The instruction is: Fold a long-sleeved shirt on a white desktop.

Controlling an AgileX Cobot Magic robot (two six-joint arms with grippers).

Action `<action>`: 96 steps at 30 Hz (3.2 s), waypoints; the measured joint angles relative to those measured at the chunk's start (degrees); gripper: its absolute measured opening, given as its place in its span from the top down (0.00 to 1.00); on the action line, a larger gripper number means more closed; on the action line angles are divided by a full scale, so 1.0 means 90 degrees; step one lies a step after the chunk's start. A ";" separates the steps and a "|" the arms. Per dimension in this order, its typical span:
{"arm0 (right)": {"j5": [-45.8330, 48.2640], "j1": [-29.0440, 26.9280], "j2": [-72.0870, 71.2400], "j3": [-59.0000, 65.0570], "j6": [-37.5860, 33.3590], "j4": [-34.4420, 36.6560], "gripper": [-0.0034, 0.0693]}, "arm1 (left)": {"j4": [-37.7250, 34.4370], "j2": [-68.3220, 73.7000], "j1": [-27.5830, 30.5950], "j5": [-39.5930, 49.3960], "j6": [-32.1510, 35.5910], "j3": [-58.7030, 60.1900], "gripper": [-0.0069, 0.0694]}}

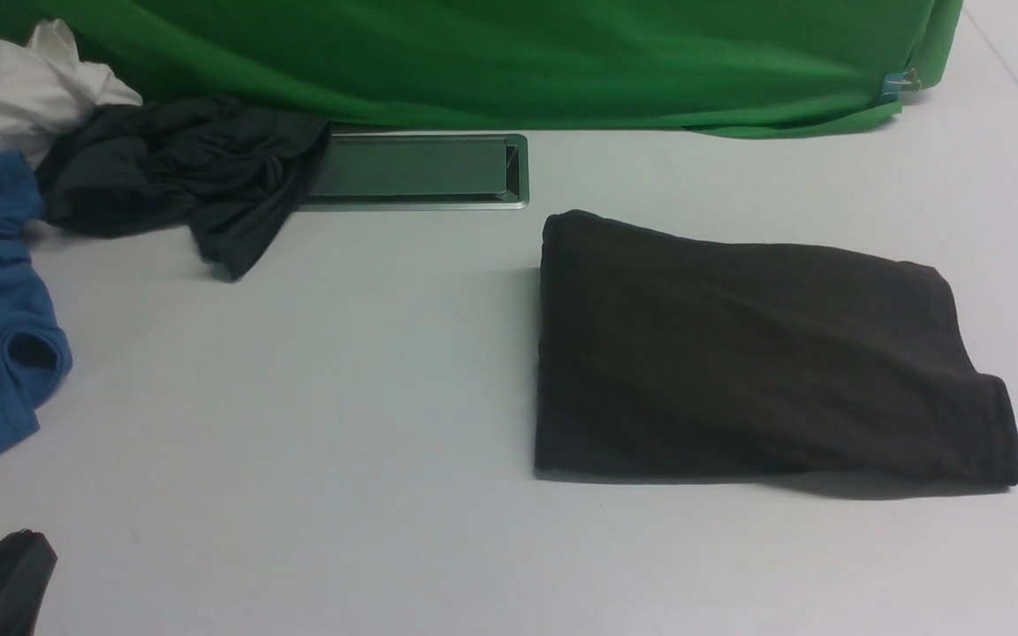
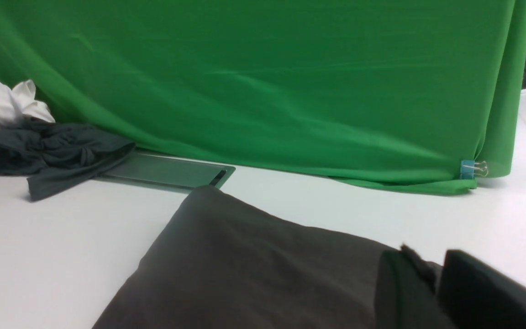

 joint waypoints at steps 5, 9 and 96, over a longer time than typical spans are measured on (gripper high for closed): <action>-0.0006 0.0000 0.0000 0.0000 0.0000 0.0000 0.77 | 0.0000 -0.0013 0.0000 0.0009 -0.0020 0.0000 0.89; 0.0000 0.0000 0.0000 0.0000 0.0000 0.0000 0.76 | 0.0000 -0.0013 0.0000 0.0009 -0.0020 0.0000 0.89; 0.0001 -0.2149 -0.0754 0.1435 0.0464 -0.0460 0.62 | 0.0006 -0.0013 0.0000 0.0012 -0.0027 0.0000 0.88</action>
